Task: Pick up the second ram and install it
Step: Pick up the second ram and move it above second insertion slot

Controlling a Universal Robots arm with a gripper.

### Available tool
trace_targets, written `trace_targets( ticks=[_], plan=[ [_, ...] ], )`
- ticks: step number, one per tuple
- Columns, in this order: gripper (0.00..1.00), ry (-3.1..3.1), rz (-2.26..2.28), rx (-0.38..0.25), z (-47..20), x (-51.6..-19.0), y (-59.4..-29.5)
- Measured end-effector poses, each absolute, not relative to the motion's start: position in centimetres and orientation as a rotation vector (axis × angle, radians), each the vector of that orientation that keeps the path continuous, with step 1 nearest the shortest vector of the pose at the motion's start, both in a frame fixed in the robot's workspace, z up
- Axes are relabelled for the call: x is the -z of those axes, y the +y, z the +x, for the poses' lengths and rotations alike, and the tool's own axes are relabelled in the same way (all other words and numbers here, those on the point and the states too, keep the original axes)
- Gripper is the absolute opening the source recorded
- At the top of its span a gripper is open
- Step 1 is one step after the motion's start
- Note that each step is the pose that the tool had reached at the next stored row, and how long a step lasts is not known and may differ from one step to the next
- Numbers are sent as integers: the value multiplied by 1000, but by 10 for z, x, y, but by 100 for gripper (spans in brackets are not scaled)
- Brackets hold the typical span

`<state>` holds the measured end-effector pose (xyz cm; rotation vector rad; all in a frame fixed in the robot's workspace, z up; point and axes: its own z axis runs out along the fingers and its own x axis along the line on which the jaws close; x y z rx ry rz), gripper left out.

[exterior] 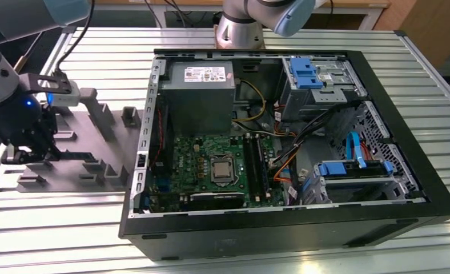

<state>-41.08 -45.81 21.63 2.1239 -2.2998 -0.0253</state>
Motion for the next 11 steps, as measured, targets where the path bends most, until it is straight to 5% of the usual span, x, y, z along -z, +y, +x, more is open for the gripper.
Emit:
trace_targets(
  ticks=[11],
  plan=[
    [14, -2300, 2124, 25, -411, -232, -458]
  ],
)
